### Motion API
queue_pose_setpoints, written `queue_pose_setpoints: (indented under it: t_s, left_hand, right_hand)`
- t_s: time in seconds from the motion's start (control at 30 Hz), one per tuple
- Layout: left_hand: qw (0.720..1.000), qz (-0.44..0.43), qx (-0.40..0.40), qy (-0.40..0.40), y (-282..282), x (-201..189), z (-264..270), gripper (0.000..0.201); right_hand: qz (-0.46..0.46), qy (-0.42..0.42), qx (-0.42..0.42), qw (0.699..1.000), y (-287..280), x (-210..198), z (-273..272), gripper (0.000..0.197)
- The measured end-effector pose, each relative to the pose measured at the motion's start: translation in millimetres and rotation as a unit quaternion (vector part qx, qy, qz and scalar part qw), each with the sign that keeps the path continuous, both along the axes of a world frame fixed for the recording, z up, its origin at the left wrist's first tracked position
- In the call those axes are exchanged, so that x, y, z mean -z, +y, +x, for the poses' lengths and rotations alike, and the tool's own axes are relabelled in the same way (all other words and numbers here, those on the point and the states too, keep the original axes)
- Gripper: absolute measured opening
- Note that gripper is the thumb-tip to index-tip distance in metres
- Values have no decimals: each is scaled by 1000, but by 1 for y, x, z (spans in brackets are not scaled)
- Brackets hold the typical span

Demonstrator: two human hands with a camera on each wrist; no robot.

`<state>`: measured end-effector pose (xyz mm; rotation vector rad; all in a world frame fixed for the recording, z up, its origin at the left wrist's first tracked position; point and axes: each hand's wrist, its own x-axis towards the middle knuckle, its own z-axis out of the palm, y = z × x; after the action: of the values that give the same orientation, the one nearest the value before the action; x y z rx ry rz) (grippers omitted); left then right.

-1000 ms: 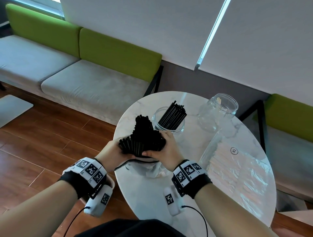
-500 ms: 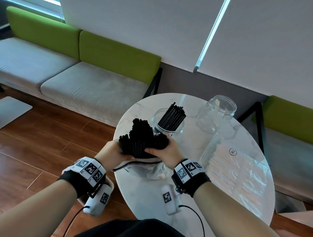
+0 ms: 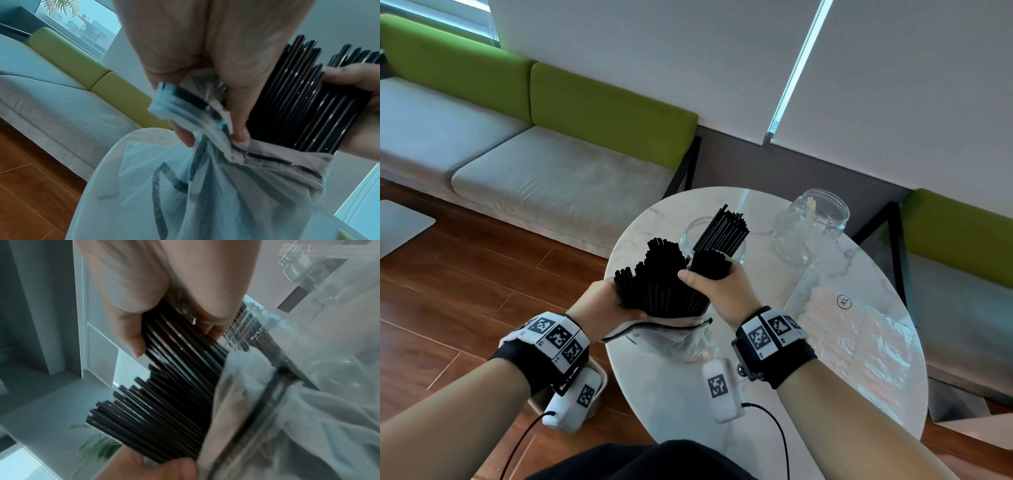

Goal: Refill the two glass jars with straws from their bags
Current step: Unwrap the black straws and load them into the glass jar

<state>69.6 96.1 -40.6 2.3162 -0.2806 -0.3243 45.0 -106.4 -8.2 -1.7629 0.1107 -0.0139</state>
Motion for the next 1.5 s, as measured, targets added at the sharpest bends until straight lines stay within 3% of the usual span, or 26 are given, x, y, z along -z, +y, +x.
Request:
queue_pose_setpoints:
  t_s: [0.23, 0.43, 0.6, 0.73, 1.03, 1.3, 1.4, 1.5]
  left_hand:
    - [1000, 8, 9, -5, -2, 2, 3, 36]
    - [999, 25, 25, -8, -3, 1, 3, 26]
    - [999, 32, 31, -12, -4, -1, 4, 29]
    - [999, 26, 32, -8, -5, -2, 4, 28]
    - [999, 17, 32, -4, -5, -3, 6, 31]
    - [999, 31, 30, -5, -9, 0, 7, 25]
    - [999, 25, 23, 5, -5, 5, 10, 24]
    - [1000, 20, 8, 17, -2, 9, 11, 28]
  right_hand:
    - [21, -53, 28, 998, 0, -22, 0, 8]
    - [47, -111, 35, 992, -10, -48, 3, 28]
    - [167, -109, 63, 978, -27, -69, 12, 40]
    - [184, -110, 47, 976, -36, -80, 11, 47]
    - [283, -117, 73, 949, -54, -88, 16, 22]
    - [224, -101, 23, 969, -56, -90, 14, 20]
    - [250, -145, 70, 955, -65, -98, 20, 23]
    - [292, -212, 143, 922, -77, -113, 26, 20]
